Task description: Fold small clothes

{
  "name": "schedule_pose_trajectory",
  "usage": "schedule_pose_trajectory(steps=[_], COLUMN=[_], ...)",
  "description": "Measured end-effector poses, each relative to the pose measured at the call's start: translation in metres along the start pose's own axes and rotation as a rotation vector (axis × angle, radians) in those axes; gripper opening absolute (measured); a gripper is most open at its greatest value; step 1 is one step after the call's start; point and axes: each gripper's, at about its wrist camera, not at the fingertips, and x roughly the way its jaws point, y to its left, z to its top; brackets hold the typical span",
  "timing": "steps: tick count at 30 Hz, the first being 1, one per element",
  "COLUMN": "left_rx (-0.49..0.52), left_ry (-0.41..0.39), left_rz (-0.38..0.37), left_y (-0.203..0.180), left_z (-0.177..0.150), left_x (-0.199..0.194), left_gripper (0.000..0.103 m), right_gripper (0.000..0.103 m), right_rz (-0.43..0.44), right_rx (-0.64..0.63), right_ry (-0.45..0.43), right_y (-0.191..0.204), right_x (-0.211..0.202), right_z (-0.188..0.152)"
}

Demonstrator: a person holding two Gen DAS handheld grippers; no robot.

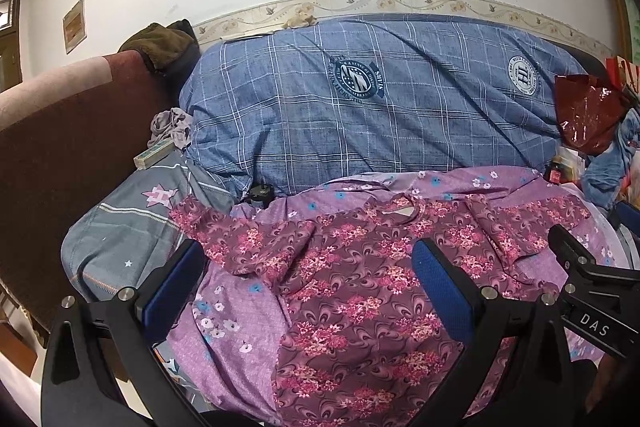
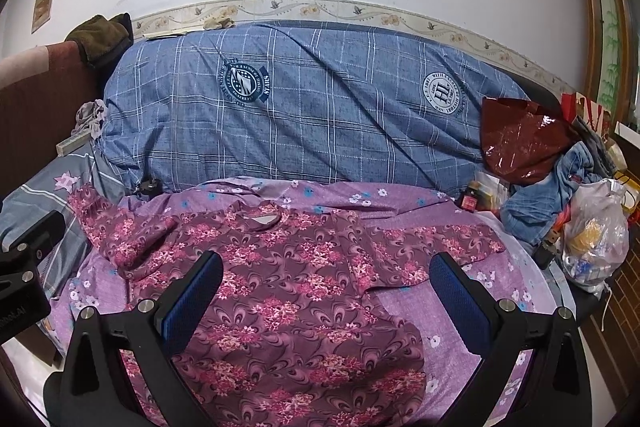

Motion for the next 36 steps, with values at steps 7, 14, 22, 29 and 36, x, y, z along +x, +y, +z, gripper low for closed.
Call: schedule_pose_trajectory(steps=[7,14,22,29,36], left_rx=[-0.001,-0.003,-0.116,-0.244,-0.230], left_ry=[-0.002,0.006,0.203,0.225,0.237], left_rz=[-0.005,-0.014,-0.148,-0.051,0.052], left_y=[0.000,-0.004,-0.007,-0.014,-0.024], left_z=[0.004,0.006,-0.006,-0.034,-0.035], left_x=[0.005,0.019,0.132,0.225,0.278], left_gripper=[0.103,0.103,0.103,0.103,0.103], right_gripper=[0.103,0.103,0.103,0.074,0.061], right_rz=[-0.007,-0.020,0.018,0.031,0.108], right_rx=[0.001,-0.008,0.116,0.635,1.066], right_ry=[0.003,0.013,0.098,0.228,0.272], right_y=[-0.001,-0.004,-0.071,-0.274,-0.394], right_x=[0.005,0.016,0.087,0.217,0.299], right_z=[0.002,0.002,-0.003,-0.052,-0.103])
